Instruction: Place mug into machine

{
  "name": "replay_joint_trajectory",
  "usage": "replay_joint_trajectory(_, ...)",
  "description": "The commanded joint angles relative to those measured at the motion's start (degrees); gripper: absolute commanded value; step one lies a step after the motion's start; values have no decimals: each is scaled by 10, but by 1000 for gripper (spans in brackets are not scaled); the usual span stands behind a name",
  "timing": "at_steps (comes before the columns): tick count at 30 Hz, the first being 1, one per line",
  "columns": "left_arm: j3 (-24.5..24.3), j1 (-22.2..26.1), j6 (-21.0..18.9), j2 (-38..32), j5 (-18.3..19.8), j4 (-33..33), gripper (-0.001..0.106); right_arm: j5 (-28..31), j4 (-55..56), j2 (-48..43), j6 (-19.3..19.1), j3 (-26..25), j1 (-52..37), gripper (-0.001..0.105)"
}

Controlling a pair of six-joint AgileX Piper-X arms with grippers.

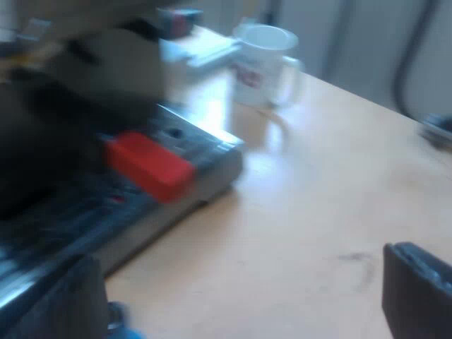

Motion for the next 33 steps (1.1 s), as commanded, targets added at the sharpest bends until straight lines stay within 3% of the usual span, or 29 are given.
replay_joint_trajectory(1,21,-23,-9,13,16,-38,81,-3,-4,6,-4,-7,2,93)
replay_joint_trajectory(9,94,-38,-9,23,16,-144,81,-10,-5,6,11,-5,2,93)
replay_joint_trajectory(15,139,-38,-9,23,16,-212,81,-20,-58,8,10,49,2,93)
replay_joint_trajectory(28,141,-38,-9,23,16,-212,81,1,-360,10,10,204,2,93)
replay_joint_trajectory(33,141,-38,-9,23,16,-212,81,19,-435,14,10,241,2,93)
